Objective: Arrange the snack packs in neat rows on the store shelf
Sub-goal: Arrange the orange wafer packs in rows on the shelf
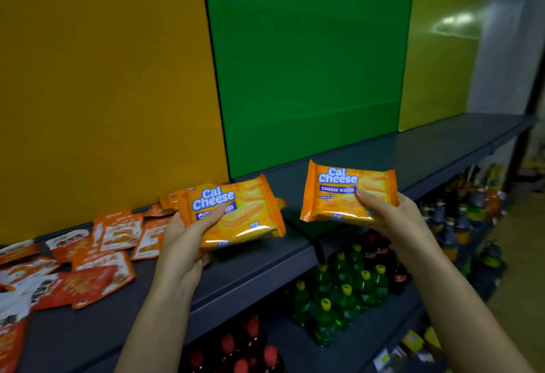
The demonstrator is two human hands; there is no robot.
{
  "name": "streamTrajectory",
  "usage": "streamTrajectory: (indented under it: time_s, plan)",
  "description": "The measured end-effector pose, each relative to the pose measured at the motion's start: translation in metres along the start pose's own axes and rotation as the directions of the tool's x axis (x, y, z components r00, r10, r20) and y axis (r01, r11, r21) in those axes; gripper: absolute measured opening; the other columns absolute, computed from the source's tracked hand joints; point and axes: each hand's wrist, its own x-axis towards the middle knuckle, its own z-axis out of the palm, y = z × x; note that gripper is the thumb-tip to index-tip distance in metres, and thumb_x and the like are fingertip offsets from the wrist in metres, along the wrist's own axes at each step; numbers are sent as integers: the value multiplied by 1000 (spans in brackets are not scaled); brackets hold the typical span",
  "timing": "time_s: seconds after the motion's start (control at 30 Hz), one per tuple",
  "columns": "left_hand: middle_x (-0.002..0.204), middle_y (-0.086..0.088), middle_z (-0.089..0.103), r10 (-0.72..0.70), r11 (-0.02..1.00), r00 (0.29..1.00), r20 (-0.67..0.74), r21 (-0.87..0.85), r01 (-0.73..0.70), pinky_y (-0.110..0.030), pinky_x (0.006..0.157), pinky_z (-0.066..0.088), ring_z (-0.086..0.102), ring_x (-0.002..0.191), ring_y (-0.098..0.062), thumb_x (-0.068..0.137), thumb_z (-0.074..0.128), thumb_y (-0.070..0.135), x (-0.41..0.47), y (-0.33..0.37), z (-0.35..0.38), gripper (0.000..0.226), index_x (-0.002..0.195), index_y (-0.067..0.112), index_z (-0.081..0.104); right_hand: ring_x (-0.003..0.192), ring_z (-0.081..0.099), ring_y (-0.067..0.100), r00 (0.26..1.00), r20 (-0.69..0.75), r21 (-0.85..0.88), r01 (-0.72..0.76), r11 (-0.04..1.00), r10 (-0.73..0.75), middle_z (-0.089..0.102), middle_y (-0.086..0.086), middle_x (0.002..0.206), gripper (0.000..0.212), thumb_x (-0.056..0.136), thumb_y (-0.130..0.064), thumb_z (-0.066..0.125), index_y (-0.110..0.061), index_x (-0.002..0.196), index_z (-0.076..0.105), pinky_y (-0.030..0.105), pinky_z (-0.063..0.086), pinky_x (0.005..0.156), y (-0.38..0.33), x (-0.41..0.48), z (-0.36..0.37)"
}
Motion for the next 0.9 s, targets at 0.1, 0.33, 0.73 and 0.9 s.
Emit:
streamTrajectory:
  time_s: [0.1,0.33,0.73,0.9]
  plan:
    - [93,-3,70,34,999,999,12,-37,-33,-29,70,55,68,69,-11,78,68,5,7,-11,38,31,106,17,62,76,64,19,1000,-1,-2,-7,1000,7,68,11,99,35,80,-14,68,-5,113,61,27,51,62,-1,18,-31]
    - [84,0,70,61,994,993,-101,-82,-70,-19,56,56,67,62,-8,78,68,2,28,-36,128,23,94,17,62,77,66,18,996,89,-42,-17,999,20,70,6,95,35,80,-17,68,-6,112,61,27,51,65,-12,83,-95]
    - [67,-3,67,-29,997,955,-294,-81,5,-23,53,52,63,57,-16,81,61,6,90,-57,210,8,83,13,58,78,66,15,958,280,-72,-48,996,66,71,2,91,33,78,-18,70,-11,109,62,27,49,67,-6,177,-111]
    - [72,-8,61,-116,993,950,-290,-41,109,-18,40,48,61,41,-14,84,57,9,133,-67,216,4,80,9,56,83,67,17,930,356,-97,-62,993,92,71,6,99,35,77,-18,70,-11,110,60,28,51,70,4,203,-92]
